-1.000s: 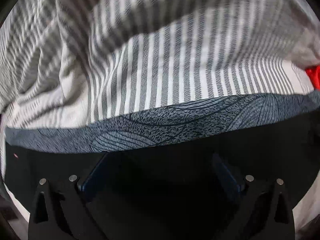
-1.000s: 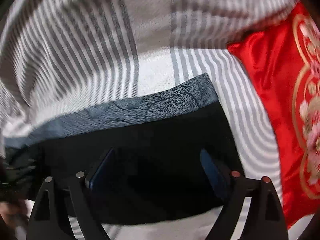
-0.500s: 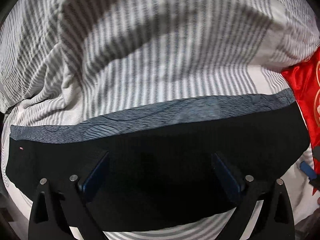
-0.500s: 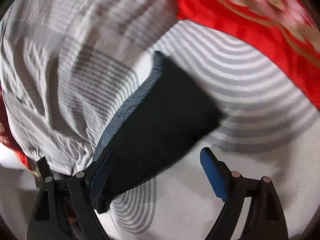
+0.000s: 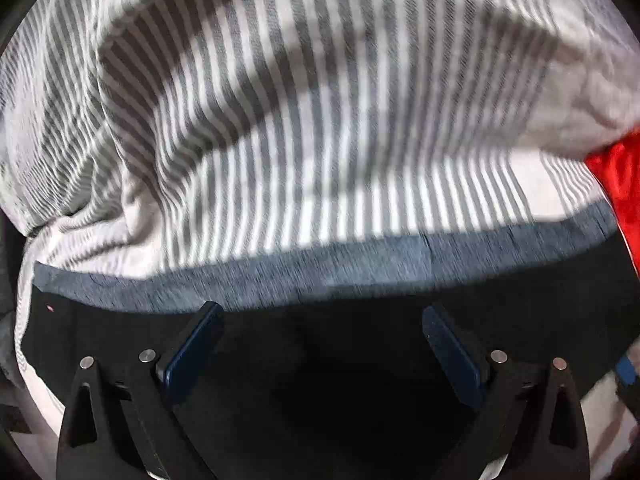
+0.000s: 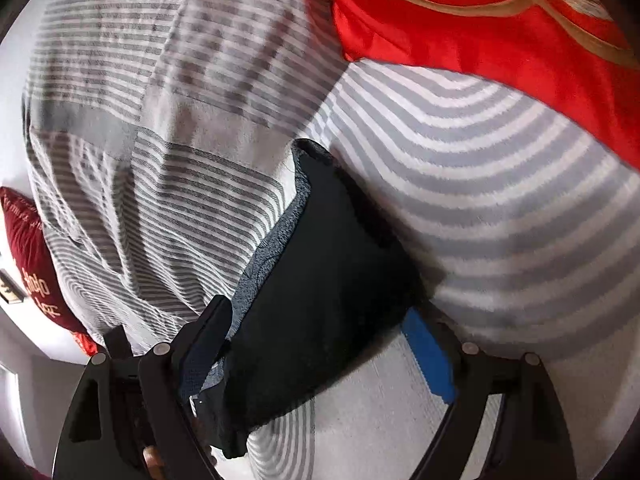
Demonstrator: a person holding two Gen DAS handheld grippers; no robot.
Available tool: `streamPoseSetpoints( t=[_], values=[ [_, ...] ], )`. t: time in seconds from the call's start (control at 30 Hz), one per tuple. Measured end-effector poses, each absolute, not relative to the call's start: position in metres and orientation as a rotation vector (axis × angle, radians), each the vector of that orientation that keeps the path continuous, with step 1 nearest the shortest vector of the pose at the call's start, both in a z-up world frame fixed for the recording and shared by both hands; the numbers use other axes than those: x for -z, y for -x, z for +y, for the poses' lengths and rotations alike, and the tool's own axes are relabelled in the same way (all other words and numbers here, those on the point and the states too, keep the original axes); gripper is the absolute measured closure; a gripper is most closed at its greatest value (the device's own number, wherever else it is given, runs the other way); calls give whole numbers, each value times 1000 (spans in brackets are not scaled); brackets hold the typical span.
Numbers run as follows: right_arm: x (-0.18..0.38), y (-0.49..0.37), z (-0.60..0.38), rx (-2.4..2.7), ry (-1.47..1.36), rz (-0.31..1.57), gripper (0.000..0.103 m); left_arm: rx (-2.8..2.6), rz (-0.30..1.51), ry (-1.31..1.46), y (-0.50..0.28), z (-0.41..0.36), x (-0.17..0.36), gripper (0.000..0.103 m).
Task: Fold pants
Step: 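Grasp the black trouser leg end with the right gripper and lift it, then fold the held leg end over onto the trousers and release it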
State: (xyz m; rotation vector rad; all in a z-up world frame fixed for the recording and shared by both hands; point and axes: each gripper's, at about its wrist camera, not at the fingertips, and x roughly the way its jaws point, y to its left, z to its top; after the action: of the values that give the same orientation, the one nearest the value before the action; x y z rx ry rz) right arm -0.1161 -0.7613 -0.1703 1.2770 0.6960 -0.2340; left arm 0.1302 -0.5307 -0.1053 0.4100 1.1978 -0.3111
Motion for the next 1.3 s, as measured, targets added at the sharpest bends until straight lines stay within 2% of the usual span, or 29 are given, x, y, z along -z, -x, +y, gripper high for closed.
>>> streamPoseSetpoints(
  t=[0.13,0.37,0.43,0.47,0.5,0.53,0.57,0.77,1.0,1.17,1.3],
  values=[
    [173,130,-762,214,-1301,671,27,251,1209,-368,-157,-529,108,3],
    [174,110,-766,184,-1305,641,27,201,1234,-431,-163,-528,140,3],
    [176,101,-766,197,-1305,657,30,199,1204,-440,-157,-530,142,2],
    [178,97,-766,211,-1312,679,42,199,1190,-440,-155,-530,144,2],
    [182,94,-767,228,-1329,707,69,200,1181,-438,-154,-531,146,2],
    [191,92,-769,248,-1377,747,84,200,1170,-434,-154,-530,148,2],
    [196,93,-770,255,-1415,744,87,201,1167,-431,-153,-530,148,2],
    [172,92,-765,192,-1408,698,88,237,1220,-382,-162,-518,142,2],
    [124,80,-752,103,-1356,661,88,241,1160,-373,-140,-474,108,2],
    [78,60,-725,17,-1277,648,88,243,1225,-401,-116,-451,131,2],
    [44,34,-691,-63,-1178,679,88,271,1180,-385,-107,-442,137,2]
  ],
)
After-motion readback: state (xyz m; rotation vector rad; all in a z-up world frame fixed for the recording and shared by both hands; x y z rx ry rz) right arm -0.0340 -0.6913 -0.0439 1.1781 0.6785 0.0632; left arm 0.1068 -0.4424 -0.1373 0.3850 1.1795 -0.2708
